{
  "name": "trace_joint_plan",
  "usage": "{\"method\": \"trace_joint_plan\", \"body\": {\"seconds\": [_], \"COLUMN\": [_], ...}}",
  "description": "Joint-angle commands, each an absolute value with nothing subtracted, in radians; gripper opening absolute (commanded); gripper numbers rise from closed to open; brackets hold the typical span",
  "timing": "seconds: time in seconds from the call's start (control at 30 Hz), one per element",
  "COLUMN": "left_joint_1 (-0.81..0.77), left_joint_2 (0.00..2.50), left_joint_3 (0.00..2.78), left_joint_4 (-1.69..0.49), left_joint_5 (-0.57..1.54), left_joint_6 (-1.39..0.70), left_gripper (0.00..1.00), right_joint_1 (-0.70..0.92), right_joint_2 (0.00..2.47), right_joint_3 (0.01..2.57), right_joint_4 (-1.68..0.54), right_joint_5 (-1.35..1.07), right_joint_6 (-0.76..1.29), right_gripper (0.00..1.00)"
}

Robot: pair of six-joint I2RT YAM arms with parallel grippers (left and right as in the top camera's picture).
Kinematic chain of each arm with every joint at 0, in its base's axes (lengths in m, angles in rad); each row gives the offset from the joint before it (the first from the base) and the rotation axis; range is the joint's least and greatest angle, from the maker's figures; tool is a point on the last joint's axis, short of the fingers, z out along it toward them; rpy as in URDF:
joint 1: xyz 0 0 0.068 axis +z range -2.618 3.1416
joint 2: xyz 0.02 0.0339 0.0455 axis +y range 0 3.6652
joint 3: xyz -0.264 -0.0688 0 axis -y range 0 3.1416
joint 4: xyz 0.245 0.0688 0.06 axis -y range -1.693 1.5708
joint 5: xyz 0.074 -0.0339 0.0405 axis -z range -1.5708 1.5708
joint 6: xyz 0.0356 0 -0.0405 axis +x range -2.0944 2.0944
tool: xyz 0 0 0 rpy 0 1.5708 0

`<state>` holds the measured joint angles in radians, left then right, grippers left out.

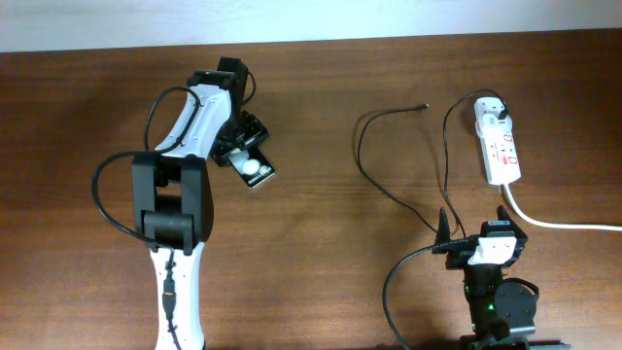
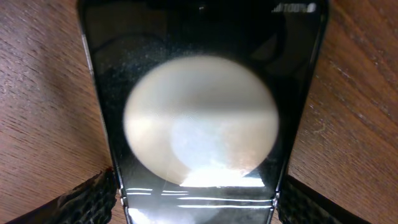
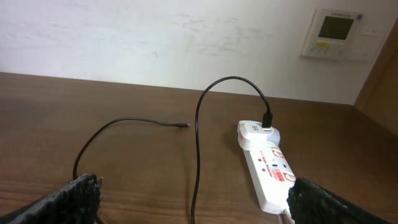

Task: Plug charger to phone and switch on socket
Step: 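Lift the phone with the left gripper and tilt it upright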

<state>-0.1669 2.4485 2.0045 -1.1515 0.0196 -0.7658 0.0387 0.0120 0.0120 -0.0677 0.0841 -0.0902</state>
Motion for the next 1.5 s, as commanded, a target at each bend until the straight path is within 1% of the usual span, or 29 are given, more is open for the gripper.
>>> {"method": "trace_joint_plan", "body": {"seconds": [0.0, 0.07, 0.2, 0.27, 0.53, 0.67, 0.77, 0.9, 1.0, 1.13, 1.27, 1.37, 1.47], "left_joint_1": [-0.167, -0.167, -0.167, -0.167, -0.167, -0.167, -0.168, -0.168, -0.168, -0.170, -0.196, -0.241, -0.241], "left_joint_2": [2.654, 2.653, 2.653, 2.653, 2.653, 2.653, 2.640, 2.543, 2.427, 2.209, 2.069, 1.967, 1.843], "left_joint_3": [1.884, 1.888, 1.909, 1.978, 2.377, 2.631, 2.746, 2.750, 2.750, 2.750, 2.740, 2.608, 2.362], "left_joint_4": [-1.125, -1.121, -1.120, -1.172, -1.481, -1.668, -1.689, -1.689, -1.689, -1.688, -1.689, -1.688, -1.688], "left_joint_5": [0.091, 0.093, 0.143, 0.143, 0.142, 0.142, 0.198, 0.207, 0.257, 0.356, 0.389, 0.357, 0.290], "left_joint_6": [-0.782, -0.782, -0.781, -0.780, -0.757, -0.715, -0.652, -0.627, -0.528, -0.398, -0.355, -0.342, -0.342], "left_gripper": [0.79, 0.75, 0.72, 0.70, 0.68, 0.67, 0.66, 0.66, 0.63, 0.64, 0.64, 0.64, 0.62], "right_joint_1": [0.039, 0.039, 0.039, 0.039, 0.039, 0.039, 0.039, 0.039, 0.039, 0.039, 0.039, 0.039, 0.039], "right_joint_2": [0.007, 0.007, 0.007, 0.007, 0.007, 0.007, 0.007, 0.007, 0.007, 0.007, 0.007, 0.007, 0.007], "right_joint_3": [0.006, 0.006, 0.006, 0.006, 0.006, 0.006, 0.006, 0.006, 0.006, 0.006, 0.006, 0.006, 0.006], "right_joint_4": [-0.075, -0.075, -0.075, -0.075, -0.075, -0.075, -0.075, -0.075, -0.075, -0.075, -0.075, -0.075, -0.075], "right_joint_5": [0.079, 0.079, 0.079, 0.079, 0.079, 0.079, 0.079, 0.079, 0.079, 0.079, 0.079, 0.079, 0.079], "right_joint_6": [-0.097, -0.097, -0.097, -0.097, -0.097, -0.097, -0.097, -0.097, -0.097, -0.097, -0.097, -0.097, -0.097], "right_gripper": [0.99, 0.99, 0.99, 0.99, 0.99, 0.99, 0.99, 0.99, 0.99, 0.99, 0.99, 0.99, 0.99]}}
